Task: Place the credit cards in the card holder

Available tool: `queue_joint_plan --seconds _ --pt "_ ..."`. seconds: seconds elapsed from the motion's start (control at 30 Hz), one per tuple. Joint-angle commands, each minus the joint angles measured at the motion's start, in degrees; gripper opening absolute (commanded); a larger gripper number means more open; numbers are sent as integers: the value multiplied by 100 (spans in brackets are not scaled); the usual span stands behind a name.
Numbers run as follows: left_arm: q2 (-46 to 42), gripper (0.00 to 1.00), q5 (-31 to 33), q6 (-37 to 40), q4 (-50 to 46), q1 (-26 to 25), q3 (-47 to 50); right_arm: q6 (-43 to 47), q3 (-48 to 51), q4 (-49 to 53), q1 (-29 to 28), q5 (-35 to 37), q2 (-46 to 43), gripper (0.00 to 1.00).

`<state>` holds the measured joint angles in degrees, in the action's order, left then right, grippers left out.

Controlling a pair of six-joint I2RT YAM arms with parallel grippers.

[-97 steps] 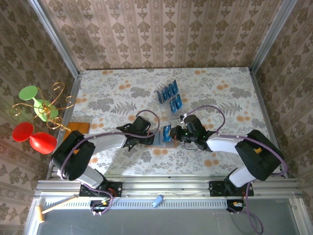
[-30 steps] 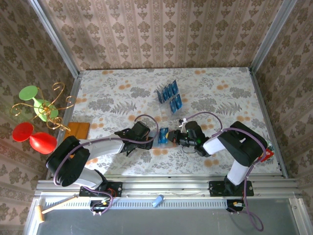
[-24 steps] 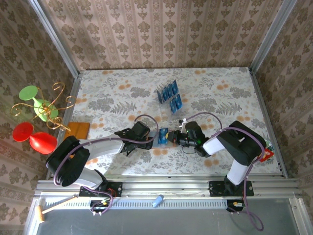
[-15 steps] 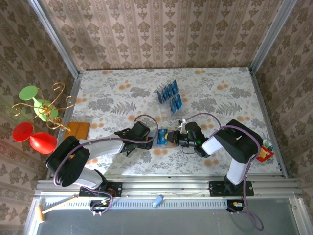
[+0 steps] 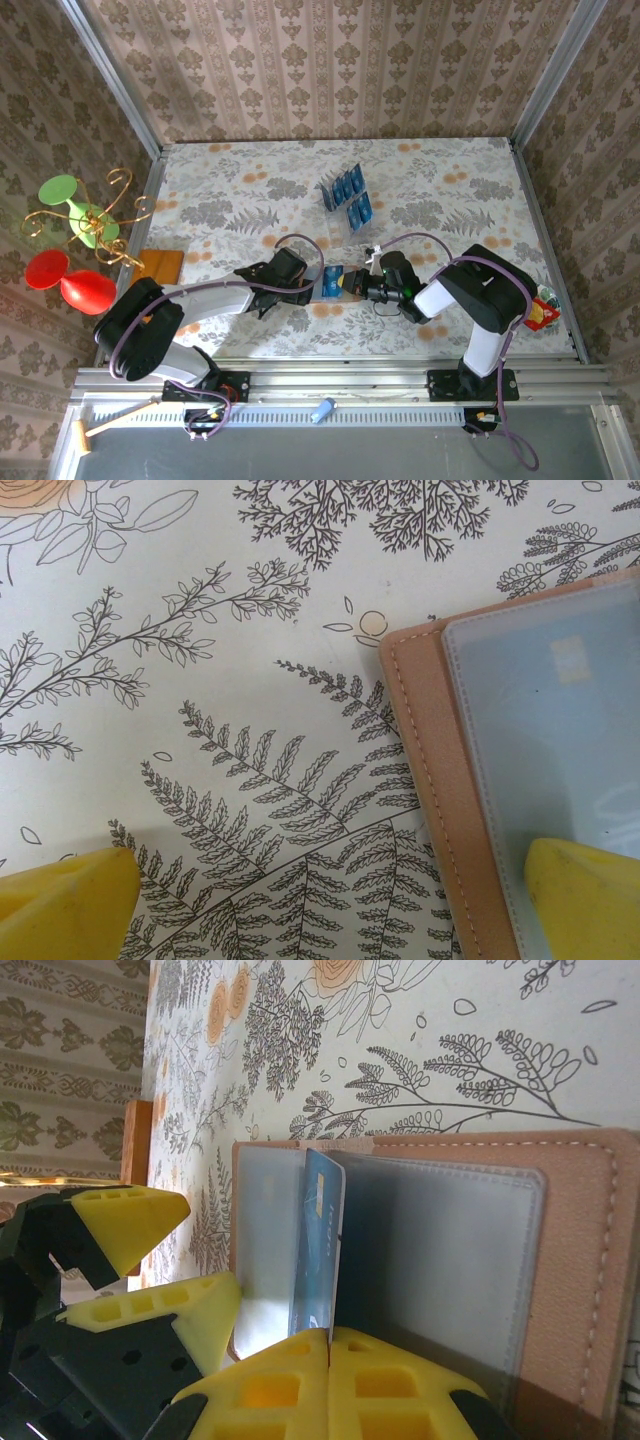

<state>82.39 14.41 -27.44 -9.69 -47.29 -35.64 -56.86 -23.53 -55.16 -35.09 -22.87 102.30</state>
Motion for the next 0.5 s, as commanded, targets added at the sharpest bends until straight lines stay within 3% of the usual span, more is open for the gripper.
queue_joint_plan --seconds 0.0,0.47 --pt "-10 100 109 -95 -155 -57 83 39 151 128 -6 -8 23 0" --pt "-21 100 115 -89 -161 -56 75 34 -3 163 -143 -51 184 0"
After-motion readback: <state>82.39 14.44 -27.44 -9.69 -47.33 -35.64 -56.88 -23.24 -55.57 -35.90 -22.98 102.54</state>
